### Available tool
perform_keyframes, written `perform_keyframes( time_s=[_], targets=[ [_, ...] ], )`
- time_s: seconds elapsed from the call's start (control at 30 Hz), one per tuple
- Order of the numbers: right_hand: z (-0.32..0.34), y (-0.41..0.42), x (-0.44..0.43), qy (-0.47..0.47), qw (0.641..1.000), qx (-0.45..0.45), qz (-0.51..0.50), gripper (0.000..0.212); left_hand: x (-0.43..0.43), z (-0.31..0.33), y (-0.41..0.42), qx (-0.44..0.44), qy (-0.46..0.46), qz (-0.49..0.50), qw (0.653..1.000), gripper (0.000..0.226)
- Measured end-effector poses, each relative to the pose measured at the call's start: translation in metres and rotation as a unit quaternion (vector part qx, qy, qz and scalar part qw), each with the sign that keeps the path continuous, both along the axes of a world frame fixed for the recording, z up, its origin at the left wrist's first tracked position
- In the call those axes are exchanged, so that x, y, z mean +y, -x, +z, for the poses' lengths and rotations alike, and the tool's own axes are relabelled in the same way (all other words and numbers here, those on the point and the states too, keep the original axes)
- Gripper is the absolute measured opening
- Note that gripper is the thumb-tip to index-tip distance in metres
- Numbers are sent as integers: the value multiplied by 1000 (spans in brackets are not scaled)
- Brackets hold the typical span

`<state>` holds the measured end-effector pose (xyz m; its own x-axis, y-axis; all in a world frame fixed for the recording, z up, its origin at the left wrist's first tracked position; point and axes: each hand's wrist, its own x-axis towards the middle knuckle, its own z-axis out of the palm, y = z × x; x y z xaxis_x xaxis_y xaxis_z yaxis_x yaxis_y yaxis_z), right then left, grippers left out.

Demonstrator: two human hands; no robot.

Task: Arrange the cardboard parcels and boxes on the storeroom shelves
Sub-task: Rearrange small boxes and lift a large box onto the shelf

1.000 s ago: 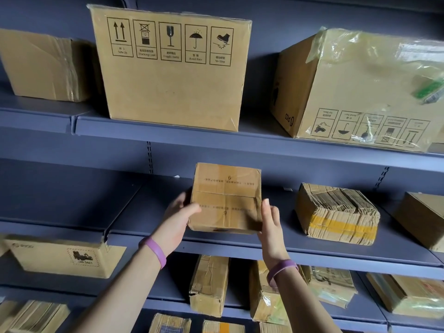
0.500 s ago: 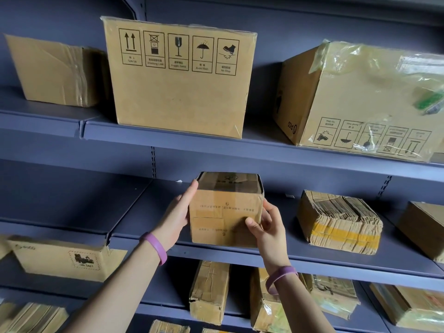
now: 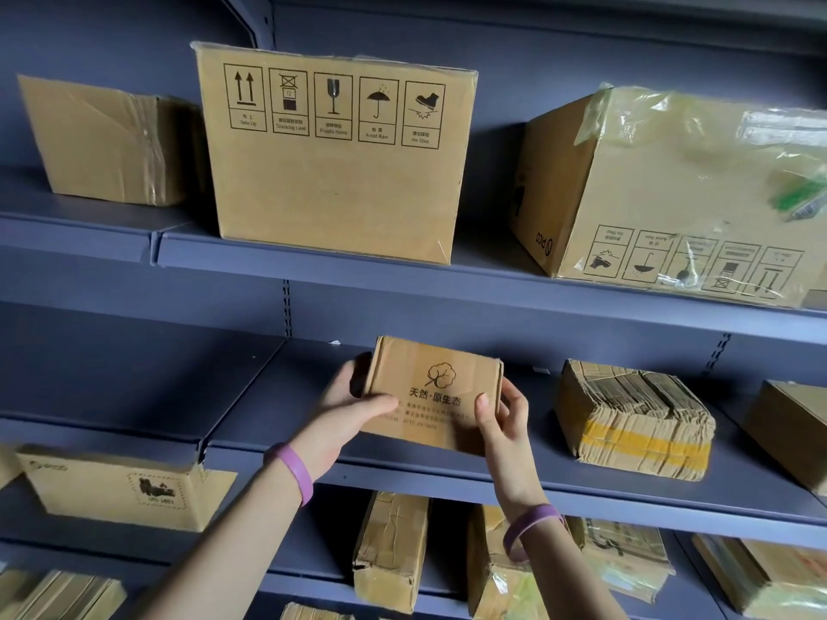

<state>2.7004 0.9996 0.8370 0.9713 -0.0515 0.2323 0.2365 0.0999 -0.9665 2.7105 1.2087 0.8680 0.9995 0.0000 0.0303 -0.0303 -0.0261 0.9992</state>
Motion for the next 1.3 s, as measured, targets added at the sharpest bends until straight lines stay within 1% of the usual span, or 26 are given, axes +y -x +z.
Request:
perform_keyframes(
  time_s=[0.07, 0.1, 0.17, 0.2, 0.23, 0.3, 0.33, 0.4, 0.5, 0.6, 0.67, 0.7, 0.73, 0.77, 0.83, 0.9, 0.93, 1.0, 1.17, 1.23, 1.3],
  targets=[
    [-3, -2, -1, 4, 1000, -9, -4, 79, -1, -1, 1, -4, -28, -20, 999, 62],
    [-5, -4, -1, 9, 1000, -16, -11, 73, -2, 0, 2, -3, -49, -23, 999, 61],
    [-9, -5, -2, 18, 999, -34, -21, 71, -1, 2, 2, 6, -85, -19, 996, 57],
    [-10, -5, -2, 21, 999, -42, -23, 71, 0, 4, 4, 14, -88, -21, 996, 56],
    [-11, -5, -3, 25, 998, -49, -25, 70, -1, 7, 7, 24, -83, -24, 996, 63],
    [-11, -6, -5, 33, 997, -63, -21, 70, -1, 7, 7, 41, -56, 2, 998, 85],
    [-11, -6, -5, 35, 997, -67, -18, 70, -1, 6, 5, 43, -50, 23, 998, 85],
    [-10, -6, -5, 38, 997, -72, -14, 71, 0, 5, 2, 44, -41, 53, 997, 75],
    [-4, -2, -2, 35, 997, -71, 5, 73, -1, 0, 2, 18, 11, 80, 997, 53],
    [1, 4, 1, -5, 998, -59, 6, 70, -2, -2, 6, -7, 44, 77, 996, 40],
    [2, 5, 1, -40, 999, -26, -2, 65, -4, -3, 6, -18, 66, 86, 994, 27],
    [0, 3, 0, -51, 999, -11, -7, 60, -4, -6, 4, -22, 79, 94, 992, 22],
    [-1, 1, 0, -51, 999, -3, -10, 54, -4, -8, 3, -24, 84, 100, 991, 24],
    [-2, -1, -1, -41, 999, -2, -10, 53, -5, -9, 2, -24, 81, 97, 992, 29],
    [-5, -5, -2, -31, 999, 0, -6, 62, -4, -11, 0, -25, 68, 68, 995, 45],
    [-6, -6, -2, -14, 1000, -8, -7, 58, -2, -14, 1, -19, 54, 42, 997, 63],
    [-6, -7, -2, -4, 1000, -15, -7, 56, -1, -15, 1, -16, 37, 33, 999, 68],
    [-6, -8, -4, 7, 1000, -19, -11, 53, -1, -18, 0, -16, 11, 26, 999, 70],
    [-5, -11, -4, 9, 1000, -17, -4, 55, -1, -16, -1, -21, 3, 27, 999, 68],
    [-1, -10, -3, -11, 1000, -13, -9, 45, 1, -16, -1, -20, -4, 26, 999, 70],
    [3, -12, -2, -42, 999, -4, -29, 22, 2, -18, -2, -32, -24, 25, 999, 74]
  ],
)
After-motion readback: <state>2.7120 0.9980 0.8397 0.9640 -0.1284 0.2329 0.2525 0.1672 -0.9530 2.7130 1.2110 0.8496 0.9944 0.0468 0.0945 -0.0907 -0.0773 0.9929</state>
